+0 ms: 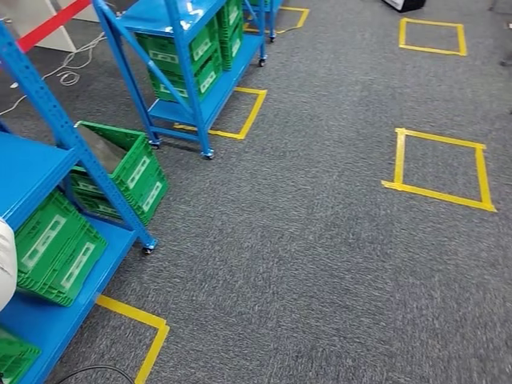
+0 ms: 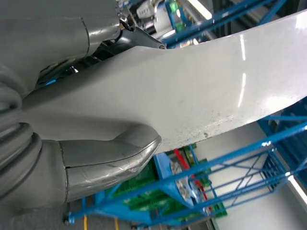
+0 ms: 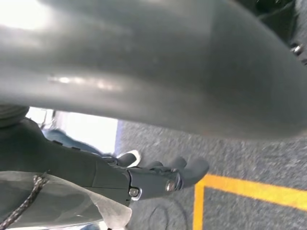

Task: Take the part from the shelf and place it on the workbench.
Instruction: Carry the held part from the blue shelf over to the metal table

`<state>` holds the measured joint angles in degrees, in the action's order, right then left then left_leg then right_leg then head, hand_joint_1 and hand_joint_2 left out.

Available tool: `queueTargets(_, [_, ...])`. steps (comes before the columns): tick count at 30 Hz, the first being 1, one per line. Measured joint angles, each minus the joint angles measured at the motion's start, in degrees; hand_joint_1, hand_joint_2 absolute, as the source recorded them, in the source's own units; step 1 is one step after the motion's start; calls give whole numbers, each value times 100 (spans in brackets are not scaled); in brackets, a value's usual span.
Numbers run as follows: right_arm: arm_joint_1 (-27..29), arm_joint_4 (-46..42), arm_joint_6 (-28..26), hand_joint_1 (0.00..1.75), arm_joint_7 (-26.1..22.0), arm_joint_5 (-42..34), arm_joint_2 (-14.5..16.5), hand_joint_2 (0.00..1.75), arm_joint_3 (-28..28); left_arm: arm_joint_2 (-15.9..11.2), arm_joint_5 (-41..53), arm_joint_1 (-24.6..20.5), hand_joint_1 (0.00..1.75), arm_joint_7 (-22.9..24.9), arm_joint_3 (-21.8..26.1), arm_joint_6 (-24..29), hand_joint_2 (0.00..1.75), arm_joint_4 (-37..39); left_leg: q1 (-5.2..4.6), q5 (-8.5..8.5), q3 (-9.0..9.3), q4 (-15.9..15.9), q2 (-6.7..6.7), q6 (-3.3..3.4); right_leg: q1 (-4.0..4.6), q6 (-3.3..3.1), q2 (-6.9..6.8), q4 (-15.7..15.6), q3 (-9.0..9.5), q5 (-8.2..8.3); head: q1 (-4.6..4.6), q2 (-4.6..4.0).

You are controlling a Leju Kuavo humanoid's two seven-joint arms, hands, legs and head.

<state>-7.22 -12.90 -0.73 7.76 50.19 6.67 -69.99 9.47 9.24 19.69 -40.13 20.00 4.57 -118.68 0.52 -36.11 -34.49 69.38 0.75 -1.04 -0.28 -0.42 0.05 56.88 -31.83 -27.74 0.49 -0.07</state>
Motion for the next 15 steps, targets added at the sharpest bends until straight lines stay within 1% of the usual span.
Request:
queueTargets(1, [1,0,3,0,-2,-3,0,0,0,-1,-13,8,175,1,-2,-2,175,-1,1,-95,-145,312,-23,-2,5,-5,69,1,-2,2,2,0])
queueTargets(2, [6,0,0,0,-3,-8,0,0,0,-2,-22,13,175,1,-4,-2,175,-1,1,-77,-213,444,-31,1,8,-6,139,3,0,3,2,0])
queueTargets(3, [11,0,-3,0,-5,-18,0,0,-1,-3,-33,14,175,1,-5,3,175,-1,2,57,-179,347,-42,10,10,-5,211,5,8,4,2,0])
queueTargets(4, [15,0,-5,0,-5,-33,0,0,-2,-5,-51,14,175,1,-6,14,175,-3,4,276,-49,41,-75,23,10,-3,280,8,18,5,2,0])
queueTargets(5, [19,0,-4,0,-3,-53,1,0,-4,-7,-73,15,175,1,-7,30,175,-5,14,493,120,-358,-191,39,7,3,343,13,21,7,1,0])
queueTargets(6, [16,0,1,0,-1,-73,1,0,-7,-7,-96,22,175,1,-6,44,175,-10,27,648,275,-736,-319,53,13,18,409,29,10,8,4,0])
queueTargets(7, [11,0,5,0,1,-89,1,0,-9,-5,-118,33,175,1,-3,52,175,-19,35,726,372,-990,-426,65,13,45,468,41,-18,16,4,0])
queueTargets(8, [11,0,10,0,3,-98,1,0,-10,-4,-132,52,175,0,2,45,175,-30,35,736,408,-1115,-499,78,8,79,524,49,-56,30,7,0])
queueTargets(9, [14,0,13,0,2,-101,0,0,-11,-3,-142,70,175,-1,7,24,175,-42,26,726,406,-1145,-479,94,1,117,580,51,-89,48,8,0])
queueTargets(10, [24,-1,13,0,2,-101,-1,0,-12,-3,-148,83,175,-1,11,-2,175,-55,23,740,401,-1160,-423,128,-12,157,621,46,-129,60,8,0])
queueTargets(11, [36,-1,13,0,2,-102,-1,0,-13,-2,-148,91,175,-2,13,-30,175,-67,25,758,407,-1185,-362,164,-15,185,584,73,-167,44,11,0])
queueTargets(12, [39,-2,13,0,4,-104,-2,0,-14,0,-143,97,175,-2,14,-49,175,-79,29,777,416,-1211,-299,205,-9,208,481,174,-233,-28,22,0])
queueTargets(13, [35,-2,14,0,7,-108,-2,0,-15,4,-129,109,175,-3,15,-65,175,-91,33,791,422,-1235,-225,239,0,226,341,399,-355,-166,33,0])
queueTargets(14, [30,-2,20,0,9,-113,-2,0,-16,7,-111,126,175,-3,17,-77,175,-101,25,791,421,-1238,-151,257,4,241,187,753,-523,-357,42,0])
queueTargets(15, [24,-2,29,0,12,-118,0,0,-17,10,-91,143,175,-3,20,-89,175,-106,16,789,415,-1239,-78,270,2,259,96,1168,-720,-555,51,0])
